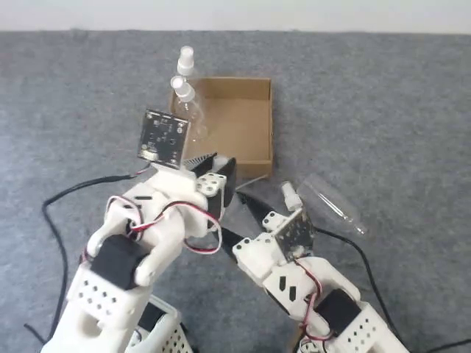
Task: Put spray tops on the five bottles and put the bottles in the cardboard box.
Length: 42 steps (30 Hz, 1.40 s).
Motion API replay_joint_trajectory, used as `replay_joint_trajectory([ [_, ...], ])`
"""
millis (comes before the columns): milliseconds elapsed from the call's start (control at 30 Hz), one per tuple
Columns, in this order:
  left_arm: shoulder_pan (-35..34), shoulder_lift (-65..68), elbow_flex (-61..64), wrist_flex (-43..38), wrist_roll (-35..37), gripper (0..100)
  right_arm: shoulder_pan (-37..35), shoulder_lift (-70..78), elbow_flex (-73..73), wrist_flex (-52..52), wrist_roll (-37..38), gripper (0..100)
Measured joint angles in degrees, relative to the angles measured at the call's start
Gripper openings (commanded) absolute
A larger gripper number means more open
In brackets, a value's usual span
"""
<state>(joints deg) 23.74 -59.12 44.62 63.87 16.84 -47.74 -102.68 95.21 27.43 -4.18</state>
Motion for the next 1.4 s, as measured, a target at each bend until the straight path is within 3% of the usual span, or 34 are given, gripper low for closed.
replay_joint_trajectory([
  [533,0.18,-26.73,17.41,-5.19,-1.14,1,-0.44,0.0,-0.18,0.0,-2.2,0.6],
  [633,0.26,-29.54,18.81,-5.19,-2.55,6,-0.09,0.0,-0.18,0.0,-2.29,0.6],
  [767,0.26,-30.07,19.16,-5.1,-3.34,22,0.0,-0.09,-0.18,0.0,-2.46,0.6],
  [833,0.26,-29.45,20.31,-4.48,-1.85,25,0.44,-0.26,-0.18,-0.09,-2.64,0.6],
  [1200,0.09,-29.98,20.4,-1.93,0.44,26,1.76,-0.26,-0.18,-0.18,-2.64,0.6],
  [1400,-4.84,-29.89,16.97,0.26,0.44,26,1.85,-0.26,-0.18,-0.18,-2.64,0.6],
])
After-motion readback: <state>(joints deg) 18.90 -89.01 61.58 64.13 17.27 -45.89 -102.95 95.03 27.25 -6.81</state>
